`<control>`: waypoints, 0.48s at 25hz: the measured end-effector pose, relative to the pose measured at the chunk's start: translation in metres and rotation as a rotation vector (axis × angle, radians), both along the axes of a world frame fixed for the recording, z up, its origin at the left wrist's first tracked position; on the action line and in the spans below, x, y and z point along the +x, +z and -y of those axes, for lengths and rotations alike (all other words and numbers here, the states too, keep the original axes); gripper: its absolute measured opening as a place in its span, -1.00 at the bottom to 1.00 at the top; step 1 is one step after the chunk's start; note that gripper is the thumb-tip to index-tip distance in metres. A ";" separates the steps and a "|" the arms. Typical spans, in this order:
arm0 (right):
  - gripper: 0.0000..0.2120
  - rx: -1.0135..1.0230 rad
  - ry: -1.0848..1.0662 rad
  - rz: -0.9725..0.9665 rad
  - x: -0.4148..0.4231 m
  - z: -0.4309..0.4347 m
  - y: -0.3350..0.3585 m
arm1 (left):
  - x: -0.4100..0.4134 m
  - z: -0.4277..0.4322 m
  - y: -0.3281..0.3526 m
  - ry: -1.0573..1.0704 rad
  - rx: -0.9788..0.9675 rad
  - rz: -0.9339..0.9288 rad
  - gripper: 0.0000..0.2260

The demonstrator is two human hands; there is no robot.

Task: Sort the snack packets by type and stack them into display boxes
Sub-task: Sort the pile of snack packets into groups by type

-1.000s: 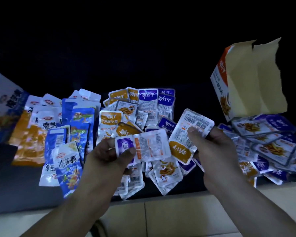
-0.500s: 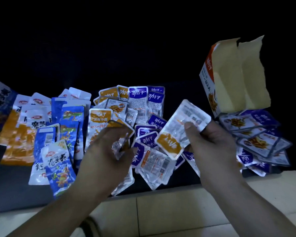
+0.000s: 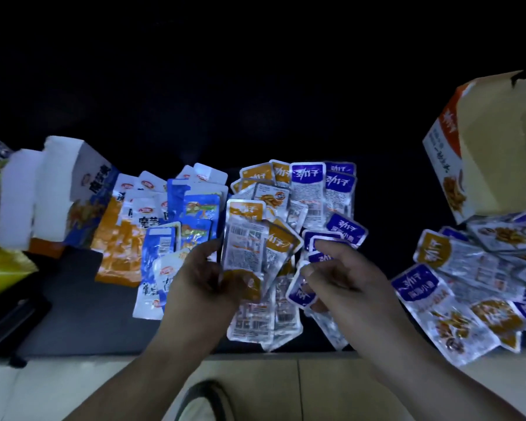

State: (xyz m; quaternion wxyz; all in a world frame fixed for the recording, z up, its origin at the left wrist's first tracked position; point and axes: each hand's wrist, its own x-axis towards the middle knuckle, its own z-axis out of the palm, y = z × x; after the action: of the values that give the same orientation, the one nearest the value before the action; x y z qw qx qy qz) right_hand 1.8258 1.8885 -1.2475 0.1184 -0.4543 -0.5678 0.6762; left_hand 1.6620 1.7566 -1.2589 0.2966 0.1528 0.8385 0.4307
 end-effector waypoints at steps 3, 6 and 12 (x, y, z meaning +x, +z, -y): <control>-0.70 0.038 0.069 0.013 -0.009 0.003 -0.004 | -0.015 0.013 -0.005 -0.336 -0.257 -0.477 -0.59; -0.75 0.065 0.052 0.014 -0.007 0.001 -0.010 | -0.011 0.016 -0.002 -0.345 -0.149 -0.558 -0.57; -0.84 0.119 0.150 0.127 0.031 -0.022 0.001 | 0.052 -0.023 -0.007 -0.264 0.211 0.051 -0.61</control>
State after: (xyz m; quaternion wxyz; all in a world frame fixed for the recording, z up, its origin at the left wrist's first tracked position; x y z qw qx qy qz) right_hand 1.8567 1.9104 -1.2466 0.0581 -0.4445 -0.6457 0.6181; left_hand 1.7141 1.7793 -1.2655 0.3542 0.2807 0.7535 0.4775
